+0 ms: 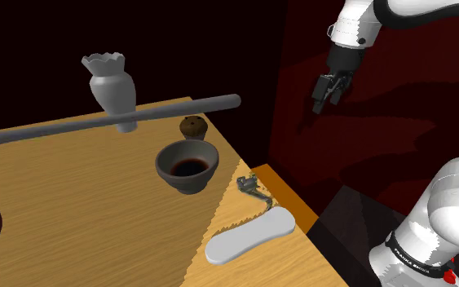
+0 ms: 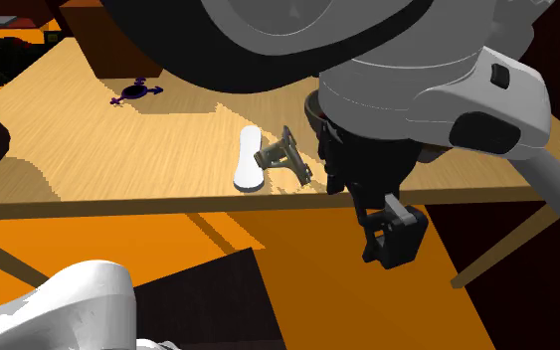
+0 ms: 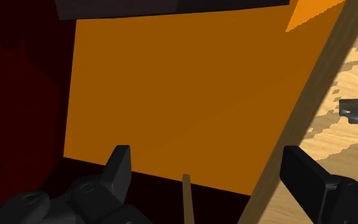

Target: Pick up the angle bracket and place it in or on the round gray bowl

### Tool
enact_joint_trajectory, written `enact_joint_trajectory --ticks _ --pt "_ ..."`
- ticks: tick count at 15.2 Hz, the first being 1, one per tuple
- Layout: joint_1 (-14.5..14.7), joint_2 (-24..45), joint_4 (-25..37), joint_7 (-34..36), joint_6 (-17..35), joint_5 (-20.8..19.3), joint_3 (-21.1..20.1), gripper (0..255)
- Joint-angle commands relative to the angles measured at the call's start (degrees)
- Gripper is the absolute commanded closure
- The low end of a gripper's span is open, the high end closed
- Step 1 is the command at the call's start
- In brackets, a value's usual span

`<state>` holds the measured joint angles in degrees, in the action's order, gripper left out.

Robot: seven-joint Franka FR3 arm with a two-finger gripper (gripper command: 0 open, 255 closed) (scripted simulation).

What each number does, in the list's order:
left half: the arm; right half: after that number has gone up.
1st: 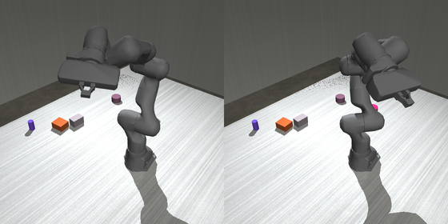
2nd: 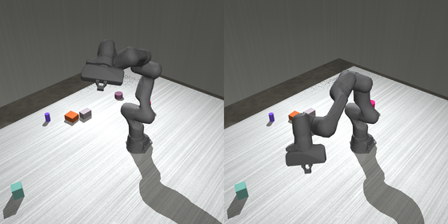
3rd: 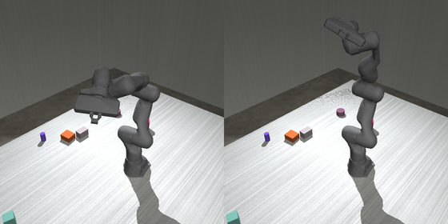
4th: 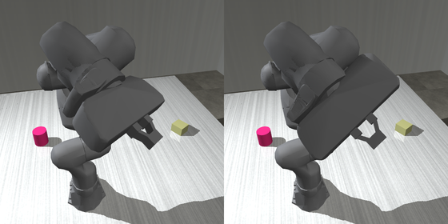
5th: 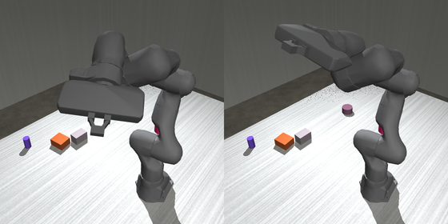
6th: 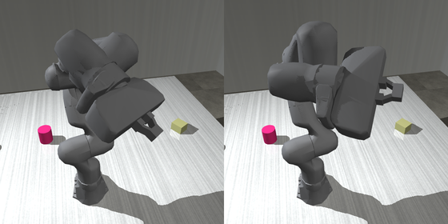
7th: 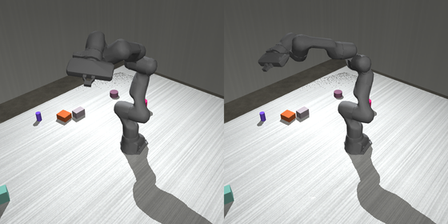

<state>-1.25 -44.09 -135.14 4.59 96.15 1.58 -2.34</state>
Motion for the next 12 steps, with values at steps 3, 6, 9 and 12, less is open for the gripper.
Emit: enact_joint_trajectory --ticks 3,6,9,12 --pt "1.2 0.7 -1.2 1.2 1.4 2.0 -1.4 0" --pt "3.2 2.0 -2.8 2.9 3.5 5.1 -3.5 0" --pt "5.2 3.7 -3.9 4.5 5.9 8.2 -5.6 0" --pt "7.2 5.8 -4.5 6.0 8.4 11.3 -7.9 0"
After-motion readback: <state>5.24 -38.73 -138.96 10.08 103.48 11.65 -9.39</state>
